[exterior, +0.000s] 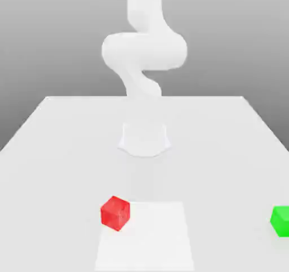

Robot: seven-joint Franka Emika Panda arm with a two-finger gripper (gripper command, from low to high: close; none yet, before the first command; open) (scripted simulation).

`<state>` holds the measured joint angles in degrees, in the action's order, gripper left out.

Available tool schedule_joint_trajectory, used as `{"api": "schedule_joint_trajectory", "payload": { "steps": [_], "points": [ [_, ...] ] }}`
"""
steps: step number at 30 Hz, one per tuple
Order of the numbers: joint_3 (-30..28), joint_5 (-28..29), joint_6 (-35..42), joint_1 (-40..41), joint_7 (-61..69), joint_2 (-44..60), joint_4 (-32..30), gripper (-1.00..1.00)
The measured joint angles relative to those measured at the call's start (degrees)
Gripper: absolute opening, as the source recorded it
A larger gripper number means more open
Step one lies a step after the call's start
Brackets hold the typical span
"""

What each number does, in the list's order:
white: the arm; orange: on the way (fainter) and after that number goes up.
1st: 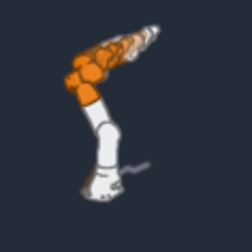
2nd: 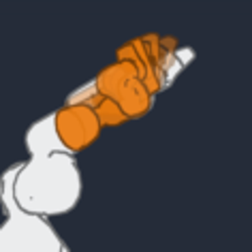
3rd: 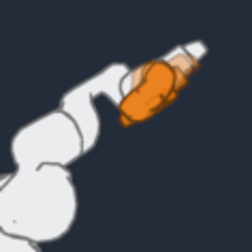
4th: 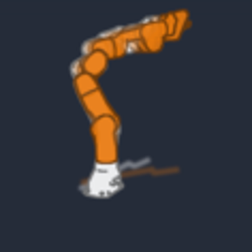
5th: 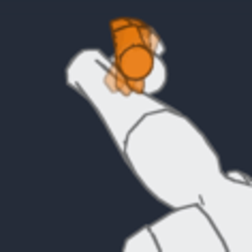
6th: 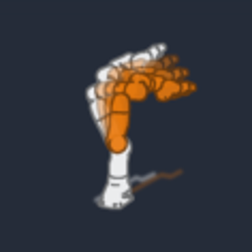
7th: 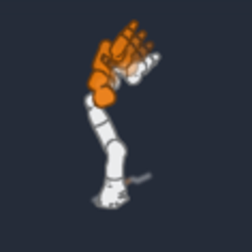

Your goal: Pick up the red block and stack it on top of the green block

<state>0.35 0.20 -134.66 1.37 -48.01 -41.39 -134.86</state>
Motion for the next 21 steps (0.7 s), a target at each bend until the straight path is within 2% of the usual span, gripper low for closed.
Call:
{"api": "schedule_joint_trajectory", "payload": {
  "steps": [18,21],
  "points": [
    [-0.5,0.2,-24.3,8.9,-17.4,38.5,-25.0,0.0],
    [-0.6,-0.3,-29.3,8.9,-17.8,44.8,-25.5,0.0]
  ]
}}
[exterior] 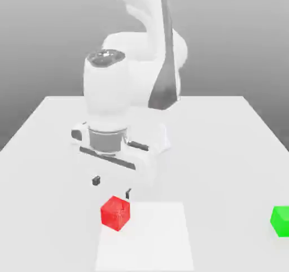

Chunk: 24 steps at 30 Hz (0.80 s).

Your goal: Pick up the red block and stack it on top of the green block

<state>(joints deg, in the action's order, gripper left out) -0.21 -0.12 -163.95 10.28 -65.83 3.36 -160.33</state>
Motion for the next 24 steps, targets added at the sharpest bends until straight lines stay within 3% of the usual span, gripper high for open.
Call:
{"api": "schedule_joint_trajectory", "payload": {
  "steps": [4,5,12,20,24],
  "points": [
    [0.1,-0.2,-7.0,0.1,0.0,8.3,1.0,0.0],
    [0.1,-0.2,-8.2,0.1,0.0,9.6,1.2,-1.0],
    [0.2,0.0,-8.2,0.2,-0.1,9.6,1.2,-1.0],
    [2.4,0.7,4.2,-0.2,-1.5,-2.6,1.2,-1.0],
    [9.2,2.9,8.4,-11.3,-6.1,0.0,7.6,-1.0]
  ]
}}
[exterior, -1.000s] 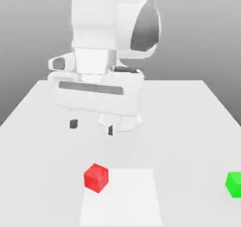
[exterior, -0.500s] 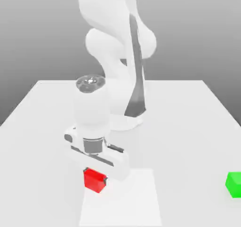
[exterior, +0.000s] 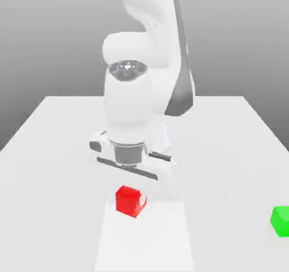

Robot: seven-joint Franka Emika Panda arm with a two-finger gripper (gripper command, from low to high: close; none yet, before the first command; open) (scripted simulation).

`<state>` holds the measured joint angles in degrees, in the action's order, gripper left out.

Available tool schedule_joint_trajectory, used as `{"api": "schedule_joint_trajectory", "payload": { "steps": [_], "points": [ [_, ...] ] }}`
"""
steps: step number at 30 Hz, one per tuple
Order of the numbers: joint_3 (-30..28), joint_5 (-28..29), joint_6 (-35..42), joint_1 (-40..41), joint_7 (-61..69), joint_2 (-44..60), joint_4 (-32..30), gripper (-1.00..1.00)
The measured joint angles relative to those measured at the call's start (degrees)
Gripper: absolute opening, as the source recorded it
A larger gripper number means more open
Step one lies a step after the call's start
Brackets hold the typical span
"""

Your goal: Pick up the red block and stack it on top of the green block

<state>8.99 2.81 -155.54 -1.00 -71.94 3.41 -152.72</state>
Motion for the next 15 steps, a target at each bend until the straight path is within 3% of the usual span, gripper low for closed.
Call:
{"api": "schedule_joint_trajectory", "payload": {
  "steps": [8,11,12,15],
  "points": [
    [10.5,4.0,6.7,-15.2,-9.1,6.7,13.1,-1.0],
    [9.7,8.7,3.4,-20.1,-13.4,13.6,16.4,-1.0],
    [8.8,10.1,1.8,-21.1,-14.5,15.7,16.7,1.0],
    [8.8,10.1,1.8,-21.1,-14.5,15.7,16.7,1.0]
  ]
}}
